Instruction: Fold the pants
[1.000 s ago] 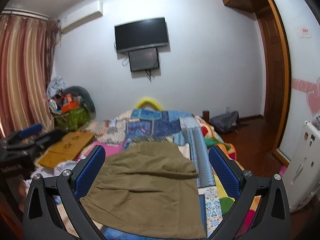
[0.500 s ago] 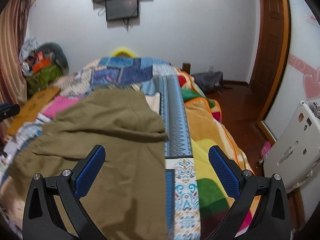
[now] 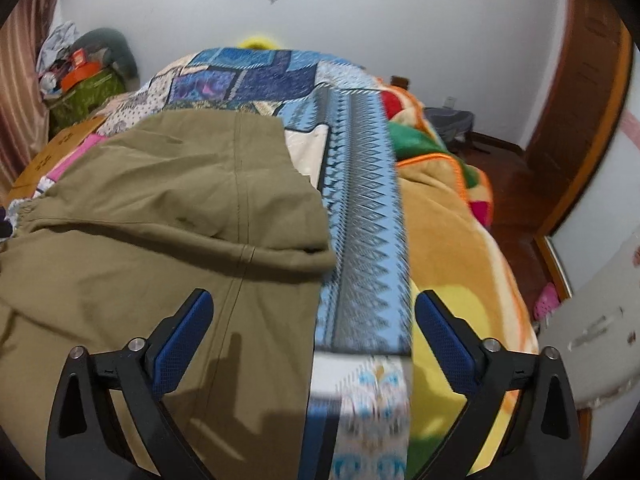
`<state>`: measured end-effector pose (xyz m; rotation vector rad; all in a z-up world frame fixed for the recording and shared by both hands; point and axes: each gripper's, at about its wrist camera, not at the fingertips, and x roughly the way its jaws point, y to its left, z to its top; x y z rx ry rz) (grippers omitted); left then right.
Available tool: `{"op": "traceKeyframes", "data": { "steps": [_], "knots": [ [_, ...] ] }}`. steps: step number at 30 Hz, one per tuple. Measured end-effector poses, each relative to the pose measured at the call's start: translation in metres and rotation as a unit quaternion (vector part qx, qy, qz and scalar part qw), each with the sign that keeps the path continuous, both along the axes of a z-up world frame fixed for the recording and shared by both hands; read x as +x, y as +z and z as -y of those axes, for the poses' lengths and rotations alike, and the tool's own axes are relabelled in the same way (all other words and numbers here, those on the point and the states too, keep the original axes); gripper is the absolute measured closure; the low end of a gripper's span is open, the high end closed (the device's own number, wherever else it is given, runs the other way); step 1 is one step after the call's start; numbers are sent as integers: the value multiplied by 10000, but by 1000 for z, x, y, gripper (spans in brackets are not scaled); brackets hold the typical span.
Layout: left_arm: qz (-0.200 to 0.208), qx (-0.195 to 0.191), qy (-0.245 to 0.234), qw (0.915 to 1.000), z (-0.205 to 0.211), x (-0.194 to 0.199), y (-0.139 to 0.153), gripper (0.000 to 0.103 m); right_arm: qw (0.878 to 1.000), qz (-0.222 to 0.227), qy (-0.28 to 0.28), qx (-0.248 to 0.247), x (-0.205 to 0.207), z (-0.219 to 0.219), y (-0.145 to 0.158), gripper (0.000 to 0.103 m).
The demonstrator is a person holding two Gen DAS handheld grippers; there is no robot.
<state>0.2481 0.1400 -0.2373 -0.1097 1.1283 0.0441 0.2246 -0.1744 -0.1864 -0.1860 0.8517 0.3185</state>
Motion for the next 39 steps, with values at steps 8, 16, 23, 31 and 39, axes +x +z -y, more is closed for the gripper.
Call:
{"op": "traceKeyframes", "data": {
  "steps": [8, 16, 23, 31, 39],
  "knots": [
    [-30, -325, 53, 9995, -10, 8, -14, 0, 9960, -502, 714, -185, 46, -15, -32, 36],
    [256, 78, -4, 9996, -11, 3, -14, 0, 9934, -832, 709, 341, 57, -10, -39, 71],
    [346, 395, -113, 9986, -11, 3, -13, 0, 9918, -1021, 513, 573, 65, -2, -41, 77],
    [292, 651, -30, 9974, -22, -3, -10, 0, 9937, -976, -457, 302, 70, 28, -35, 103],
    [440, 474, 12, 9979, -20, -8, 14, 0, 9939, -898, -39, 634, 46, 42, -7, 65]
  ]
}}
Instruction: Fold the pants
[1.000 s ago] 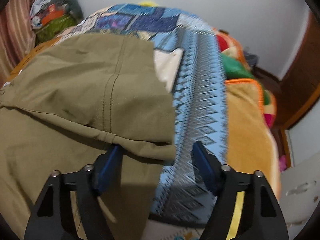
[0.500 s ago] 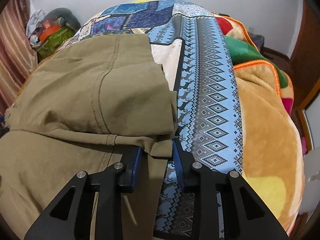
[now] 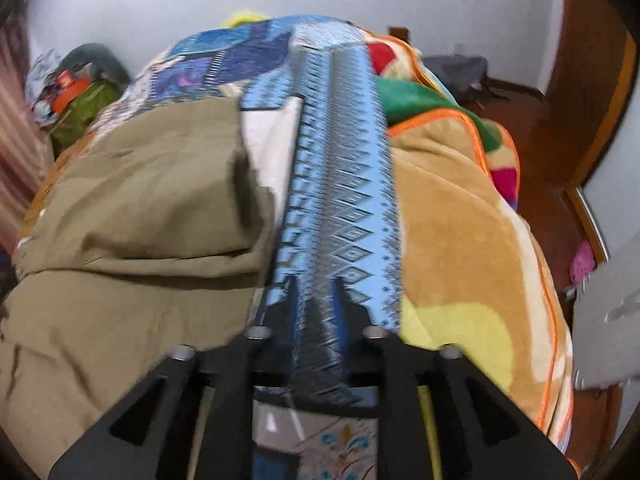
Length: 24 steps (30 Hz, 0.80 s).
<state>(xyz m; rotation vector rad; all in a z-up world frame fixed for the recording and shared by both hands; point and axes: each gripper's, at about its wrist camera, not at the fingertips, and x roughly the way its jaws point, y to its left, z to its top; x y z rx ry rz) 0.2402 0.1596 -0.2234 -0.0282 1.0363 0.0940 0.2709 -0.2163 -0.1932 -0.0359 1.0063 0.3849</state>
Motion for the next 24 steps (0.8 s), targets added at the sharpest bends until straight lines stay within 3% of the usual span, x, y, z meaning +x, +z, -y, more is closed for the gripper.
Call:
{"op": "traceKeyframes", "data": {
  "steps": [2, 3, 7, 9, 12, 13, 15, 16, 19, 22, 24],
  "knots": [
    [80, -2, 9, 10000, 1, 3, 7, 0, 9998, 188, 100, 66, -4, -7, 8, 44],
    [93, -18, 36, 9999, -1, 6, 9, 0, 9992, 345, 165, 135, -4, -12, 15, 39],
    [-54, -169, 243, 9995, -13, 22, 3, 0, 9981, 463, 199, 340, 13, -31, 22, 34],
    [-290, -460, 332, 9980, -19, 33, -11, 0, 9980, 433, 196, 408, 19, -39, 17, 27],
    [-491, -913, 342, 9940, -23, 42, -28, 0, 9988, 170, 294, 362, 35, -52, -3, 27],
    [-501, -1059, 353, 9925, -24, 44, -33, 0, 9990, 66, 329, 306, 30, -58, -7, 28],
    [-500, -1130, 343, 9917, -22, 46, -36, 0, 9982, -166, 539, 217, 35, -69, -21, 52],
    [-462, -1070, 297, 9927, -20, 46, -37, 0, 9981, -213, 574, 120, 37, -74, -28, 54],
    [-262, -538, 210, 9980, -11, 48, -34, 2, 9983, -34, 578, -35, 35, -80, -33, 69],
    [-121, 214, 335, 9991, -10, 47, -33, 5, 9980, 15, 606, -150, 37, -80, -35, 74],
    [-139, 193, 361, 9991, -16, 46, -33, 5, 9970, 91, 672, -365, 36, -82, -36, 85]
  ]
}}
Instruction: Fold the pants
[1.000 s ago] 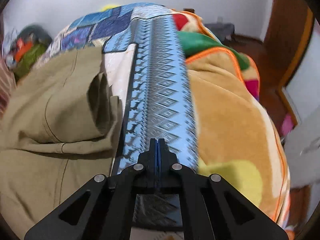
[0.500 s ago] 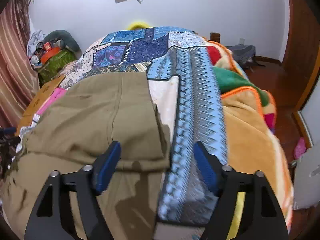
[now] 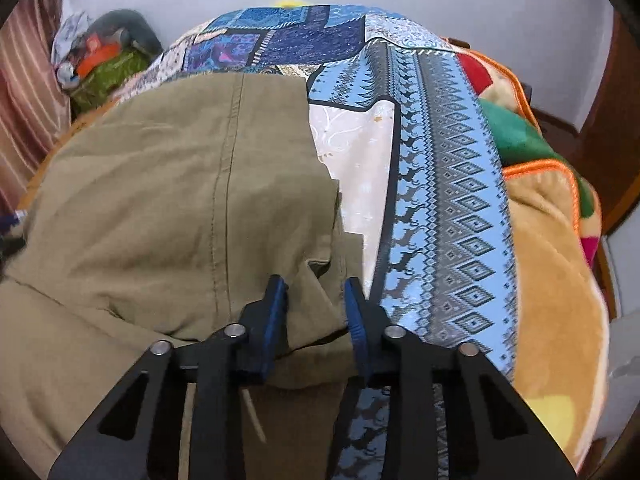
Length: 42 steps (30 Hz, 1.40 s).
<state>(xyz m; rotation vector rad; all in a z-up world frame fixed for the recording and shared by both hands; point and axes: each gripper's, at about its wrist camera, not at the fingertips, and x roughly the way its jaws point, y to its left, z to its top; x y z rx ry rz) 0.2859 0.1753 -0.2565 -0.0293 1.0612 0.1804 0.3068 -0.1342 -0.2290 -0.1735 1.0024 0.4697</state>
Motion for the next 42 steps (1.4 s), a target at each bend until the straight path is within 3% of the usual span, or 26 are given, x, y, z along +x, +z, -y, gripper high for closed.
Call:
{"op": "traceKeyframes", "data": {
  "steps": [2, 5, 7, 10, 13, 14, 15, 18, 22, 27, 30, 33, 37, 42],
  "knots": [
    [-9, -5, 60, 10000, -3, -1, 0, 5, 9997, 77, -35, -245, -3, 2, 1, 94],
    [70, 298, -52, 9995, 2, -2, -1, 4, 9993, 92, -58, -350, -4, 9, 2, 94],
    [86, 267, -8, 9996, 0, -1, -5, 2, 9994, 38, -138, -317, -4, 12, 1, 94],
    [10, -302, 98, 9995, -12, -2, -13, 2, 9980, 108, -112, -616, -6, 2, 0, 94],
    [-139, -1029, 313, 9941, -29, -2, -16, 2, 9978, 35, -97, -661, -5, 2, 1, 94],
    [-165, -1135, 370, 9927, -30, -3, -17, 2, 9981, -16, -112, -611, -3, 3, 2, 92],
    [-196, -1179, 401, 9920, -30, -4, -15, 2, 9981, -66, -157, -584, -1, 6, 3, 84],
    [-246, -1088, 332, 9932, -27, -4, -4, 2, 9962, -137, -441, -735, 3, 16, 10, 57],
    [-4, -802, 222, 9965, -26, -5, 24, 3, 9978, -232, -579, -240, 4, 32, 34, 57],
    [299, -734, 307, 9964, -47, 8, 47, 3, 9985, 221, -451, 204, 5, 31, 77, 53],
    [232, -684, 445, 9964, -60, 26, 41, 3, 9976, 524, -331, 298, 15, 18, 95, 42],
    [68, -818, 521, 9953, -71, 42, 25, 3, 9964, 762, -181, 332, 36, -1, 98, 40],
    [-64, -858, 544, 9948, -76, 61, 4, 3, 9973, 682, -216, 173, 66, -22, 82, 39],
    [-321, -893, 477, 9943, -82, 80, -25, 3, 9982, 332, -296, 395, 107, -48, 48, 39]
  ]
}}
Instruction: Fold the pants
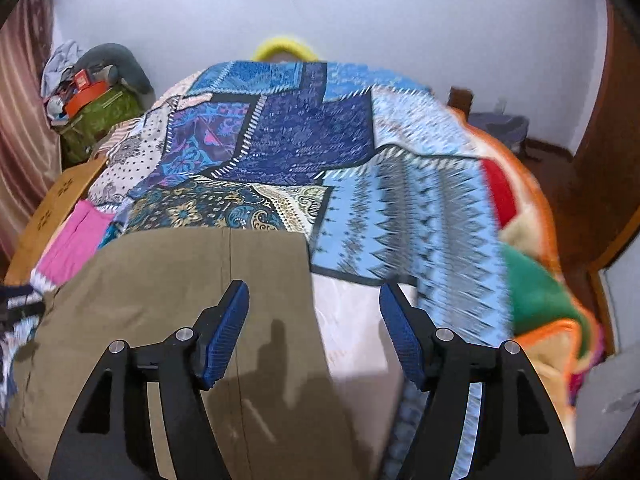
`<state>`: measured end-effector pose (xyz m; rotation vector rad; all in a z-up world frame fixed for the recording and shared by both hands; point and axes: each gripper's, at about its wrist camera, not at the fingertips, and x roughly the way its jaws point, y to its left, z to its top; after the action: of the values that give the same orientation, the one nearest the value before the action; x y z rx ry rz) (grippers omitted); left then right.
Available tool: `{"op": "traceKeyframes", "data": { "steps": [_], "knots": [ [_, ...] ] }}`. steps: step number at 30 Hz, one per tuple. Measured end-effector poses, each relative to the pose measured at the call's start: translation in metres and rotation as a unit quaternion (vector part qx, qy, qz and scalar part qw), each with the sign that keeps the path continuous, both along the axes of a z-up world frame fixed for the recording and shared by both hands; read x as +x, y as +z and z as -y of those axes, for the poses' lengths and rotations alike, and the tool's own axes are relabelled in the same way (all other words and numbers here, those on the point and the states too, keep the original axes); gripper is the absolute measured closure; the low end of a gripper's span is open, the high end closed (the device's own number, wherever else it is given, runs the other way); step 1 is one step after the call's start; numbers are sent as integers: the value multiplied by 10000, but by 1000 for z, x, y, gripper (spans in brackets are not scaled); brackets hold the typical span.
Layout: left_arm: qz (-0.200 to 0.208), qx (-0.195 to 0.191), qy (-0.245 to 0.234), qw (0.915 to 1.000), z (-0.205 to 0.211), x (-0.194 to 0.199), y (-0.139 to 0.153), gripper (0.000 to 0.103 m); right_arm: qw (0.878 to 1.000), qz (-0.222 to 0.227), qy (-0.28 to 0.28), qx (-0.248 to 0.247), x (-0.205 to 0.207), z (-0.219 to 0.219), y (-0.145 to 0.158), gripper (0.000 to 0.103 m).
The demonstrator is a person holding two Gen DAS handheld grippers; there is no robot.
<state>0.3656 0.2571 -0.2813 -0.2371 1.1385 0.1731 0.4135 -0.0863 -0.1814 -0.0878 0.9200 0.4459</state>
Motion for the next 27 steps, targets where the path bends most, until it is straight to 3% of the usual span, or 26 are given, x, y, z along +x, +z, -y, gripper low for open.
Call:
{"op": "traceKeyframes", "data": {
  "steps": [4, 6, 8, 10, 11, 12, 13, 19, 27],
  "knots": [
    [62, -228, 5, 9997, -4, 5, -10, 3, 9996, -236, -130, 31, 20, -17, -23, 39],
    [69, -297, -127, 9995, -2, 6, -14, 10, 9994, -313, -109, 116, 29, -26, -32, 39],
    [138, -459, -298, 9984, 1, 5, -15, 29, 9994, -316, -55, 113, 32, -32, -35, 40],
    [258, -515, -388, 9976, 6, 1, -12, 39, 9997, -225, 97, 55, 32, -36, -32, 51],
    [286, -513, -412, 9974, 8, 0, -11, 43, 9996, -205, 180, 41, 32, -37, -31, 63],
    [308, -408, -418, 9978, 12, -1, -9, 43, 9996, -177, 224, 1, 32, -40, -29, 84],
    [321, -329, -429, 9980, 13, -1, -8, 43, 9996, -126, 225, -138, 31, -44, -28, 89],
    [431, -8, -372, 9984, 16, -7, 10, 52, 9941, 414, 270, -967, 21, -59, -23, 98],
    [1080, 663, -338, 9914, 27, -9, 92, 53, 9901, 1001, -67, -980, 12, -39, 32, 100]
  ]
}}
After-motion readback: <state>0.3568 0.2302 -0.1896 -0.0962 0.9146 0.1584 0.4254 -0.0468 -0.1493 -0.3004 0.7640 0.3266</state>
